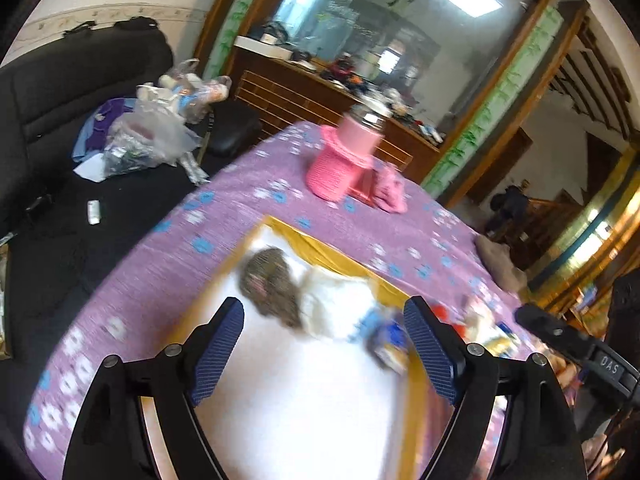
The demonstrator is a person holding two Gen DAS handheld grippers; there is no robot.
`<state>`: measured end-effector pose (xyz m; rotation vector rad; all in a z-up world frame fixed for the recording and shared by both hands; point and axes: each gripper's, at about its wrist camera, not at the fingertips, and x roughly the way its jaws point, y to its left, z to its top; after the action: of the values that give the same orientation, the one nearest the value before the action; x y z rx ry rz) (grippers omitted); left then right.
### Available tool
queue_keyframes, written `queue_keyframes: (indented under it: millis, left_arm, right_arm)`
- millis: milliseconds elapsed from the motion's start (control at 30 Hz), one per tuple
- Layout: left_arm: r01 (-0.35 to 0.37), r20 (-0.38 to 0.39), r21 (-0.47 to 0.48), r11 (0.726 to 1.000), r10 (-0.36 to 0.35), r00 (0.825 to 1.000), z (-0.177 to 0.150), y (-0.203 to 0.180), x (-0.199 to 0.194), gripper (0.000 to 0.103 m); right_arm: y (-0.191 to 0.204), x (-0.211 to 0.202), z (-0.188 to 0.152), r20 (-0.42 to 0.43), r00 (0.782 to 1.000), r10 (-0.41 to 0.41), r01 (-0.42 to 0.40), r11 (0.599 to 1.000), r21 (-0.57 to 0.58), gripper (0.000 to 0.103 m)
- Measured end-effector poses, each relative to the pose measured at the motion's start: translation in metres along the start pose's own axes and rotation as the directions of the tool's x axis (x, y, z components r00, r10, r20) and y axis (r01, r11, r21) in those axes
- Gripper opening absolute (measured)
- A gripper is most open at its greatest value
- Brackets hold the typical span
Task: Organize soft objects
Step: 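Open both tools and move them back over the table items, then grasp red plastic bag with left tool while right tool grasps white paper strip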
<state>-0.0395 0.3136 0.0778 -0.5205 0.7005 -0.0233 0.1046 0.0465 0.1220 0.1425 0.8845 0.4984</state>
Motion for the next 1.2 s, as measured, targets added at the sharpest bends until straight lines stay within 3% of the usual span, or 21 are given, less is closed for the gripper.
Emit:
queue_keyframes:
  millis: [133, 300, 400, 633, 967, 1200]
  left_arm:
    - [0.052, -0.022, 0.046, 0.998, -0.051, 0.998, -0.02, -0.035, -0.006, 0.087]
    - [0.103, -0.108, 0.134, 0.986, -0.089, 0.99, -0.047, -0.086, 0.007, 0.087]
    - [0.127, -0.158, 0.155, 0.98, -0.103, 0.982, -0.058, -0.111, 0.02, 0.087]
    - [0.105, -0.238, 0.231, 0.967, -0.049, 0.97, -0.065, -0.166, 0.076, 0.084]
    - [0.049, -0.277, 0.29, 0.956, 0.035, 0.96, -0.065, -0.196, 0.163, 0.051]
    - [0.033, -0.262, 0.282, 0.959, 0.044, 0.964, -0.067, -0.206, 0.198, 0.049]
  right_arm:
    - [-0.053, -0.062, -0.028, 0.102, 0.986, -0.129, 0.122, 0.99, 0.072, 0.068]
    - [-0.112, -0.086, -0.06, 0.088, 0.973, -0.213, 0.196, 0.966, 0.171, 0.067]
    - [-0.142, -0.093, -0.075, 0.091, 0.973, -0.214, 0.188, 0.953, 0.238, 0.067]
    - [-0.189, -0.103, -0.092, 0.106, 0.971, -0.213, 0.171, 0.934, 0.313, 0.067]
    - [-0.219, -0.099, -0.092, 0.112, 0.971, -0.212, 0.162, 0.925, 0.345, 0.067]
    - [-0.229, -0.092, -0.095, 0.096, 0.974, -0.207, 0.159, 0.918, 0.364, 0.067]
